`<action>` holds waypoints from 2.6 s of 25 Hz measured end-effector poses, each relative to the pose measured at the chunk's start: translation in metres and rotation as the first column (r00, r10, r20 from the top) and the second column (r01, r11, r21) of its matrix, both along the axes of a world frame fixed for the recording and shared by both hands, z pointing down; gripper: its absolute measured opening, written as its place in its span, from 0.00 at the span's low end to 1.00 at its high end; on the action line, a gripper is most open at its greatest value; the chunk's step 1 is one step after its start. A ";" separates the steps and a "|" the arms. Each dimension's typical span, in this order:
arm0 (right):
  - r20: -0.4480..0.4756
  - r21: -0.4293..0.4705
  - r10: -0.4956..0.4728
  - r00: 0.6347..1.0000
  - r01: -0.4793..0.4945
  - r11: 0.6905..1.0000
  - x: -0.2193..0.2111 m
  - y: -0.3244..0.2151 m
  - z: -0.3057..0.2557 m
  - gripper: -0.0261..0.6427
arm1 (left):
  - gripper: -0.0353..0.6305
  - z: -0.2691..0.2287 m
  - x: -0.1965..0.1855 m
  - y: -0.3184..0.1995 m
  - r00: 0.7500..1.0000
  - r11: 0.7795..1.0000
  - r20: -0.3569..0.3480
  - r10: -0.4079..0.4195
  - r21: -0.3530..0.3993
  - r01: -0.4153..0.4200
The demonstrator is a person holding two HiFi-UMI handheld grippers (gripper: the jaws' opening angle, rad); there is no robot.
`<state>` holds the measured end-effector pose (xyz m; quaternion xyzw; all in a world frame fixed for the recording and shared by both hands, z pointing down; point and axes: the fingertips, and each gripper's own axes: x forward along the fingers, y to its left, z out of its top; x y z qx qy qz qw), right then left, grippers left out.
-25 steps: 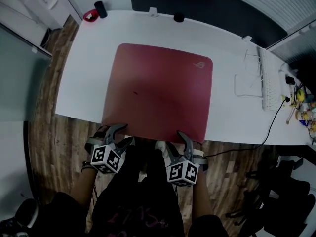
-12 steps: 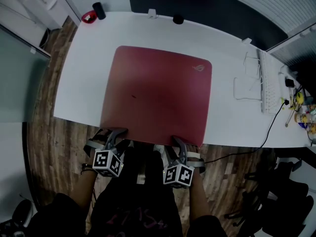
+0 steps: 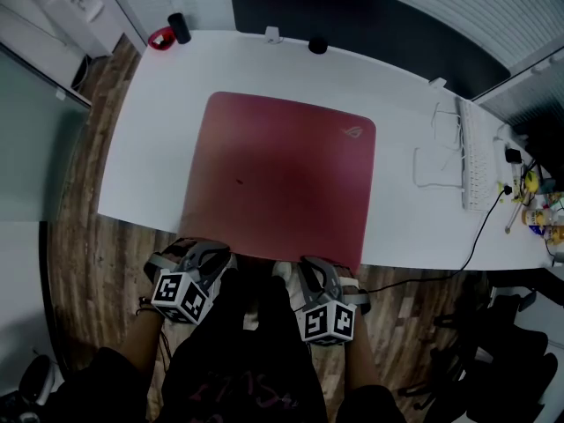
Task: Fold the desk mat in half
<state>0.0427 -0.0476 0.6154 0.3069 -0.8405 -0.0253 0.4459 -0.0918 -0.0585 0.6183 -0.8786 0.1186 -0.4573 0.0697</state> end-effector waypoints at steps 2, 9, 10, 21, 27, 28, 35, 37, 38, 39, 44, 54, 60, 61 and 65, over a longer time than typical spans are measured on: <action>0.018 -0.010 -0.024 1.000 0.024 1.000 0.001 -0.007 -0.012 0.08 | 0.09 -0.011 0.001 -0.007 1.000 1.000 -0.008 0.022 -0.008 -0.022; 0.024 -0.110 -0.167 0.986 0.169 0.979 0.004 -0.028 -0.041 0.08 | 0.08 -0.048 0.005 -0.038 0.992 0.987 -0.018 0.121 -0.105 -0.123; 0.024 -0.131 -0.193 0.981 0.195 0.972 0.005 -0.033 -0.045 0.08 | 0.08 -0.052 0.006 -0.043 0.990 0.983 -0.017 0.140 -0.121 -0.141; 0.013 -0.250 -0.348 0.938 0.340 0.907 0.020 -0.112 -0.074 0.08 | 0.08 -0.084 0.025 -0.127 0.953 0.922 -0.027 0.301 -0.249 -0.298; -0.024 -0.251 -0.355 0.935 0.338 0.907 0.031 -0.186 -0.081 0.08 | 0.08 -0.091 0.036 -0.205 0.955 0.918 -0.035 0.295 -0.266 -0.293; -0.033 -0.251 -0.352 0.935 0.334 0.909 0.033 -0.200 -0.080 0.08 | 0.08 -0.089 0.039 -0.219 0.955 0.919 -0.031 0.294 -0.267 -0.291; -0.102 -0.264 -0.352 0.930 0.316 0.911 0.043 -0.288 -0.054 0.08 | 0.08 -0.060 0.047 -0.305 0.972 0.936 -0.004 0.237 -0.267 -0.229; -0.117 -0.263 -0.344 0.932 0.305 0.915 0.044 -0.310 -0.046 0.08 | 0.08 -0.050 0.048 -0.326 0.978 0.943 0.000 0.209 -0.263 -0.202; -0.123 -0.260 -0.340 0.932 0.300 0.918 0.045 -0.319 -0.042 0.08 | 0.08 -0.045 0.049 -0.335 0.980 0.946 0.006 0.199 -0.262 -0.191; -0.131 -0.256 -0.337 0.932 0.296 0.920 0.044 -0.327 -0.037 0.08 | 0.08 -0.040 0.049 -0.342 0.981 0.948 0.014 0.192 -0.261 -0.182; -0.141 -0.263 -0.318 0.937 0.274 0.925 0.048 -0.344 -0.010 0.08 | 0.08 -0.013 0.052 -0.356 0.983 0.950 0.040 0.181 -0.267 -0.164; -0.168 -0.240 -0.321 0.932 0.277 0.930 0.047 -0.355 0.014 0.11 | 0.09 0.019 0.051 -0.368 0.980 0.961 0.082 0.182 -0.225 -0.159; -0.158 -0.203 -0.271 0.950 0.237 0.950 0.047 -0.362 0.019 0.14 | 0.11 0.024 0.051 -0.374 0.990 0.978 0.062 0.130 -0.171 -0.118; -0.161 -0.191 -0.260 0.952 0.229 0.955 0.048 -0.363 0.019 0.16 | 0.12 0.025 0.050 -0.375 0.992 0.981 0.058 0.113 -0.164 -0.102; -0.154 -0.158 -0.212 0.965 0.188 0.969 0.049 -0.364 0.019 0.17 | 0.14 0.024 0.048 -0.379 0.996 0.990 0.049 0.073 -0.128 -0.067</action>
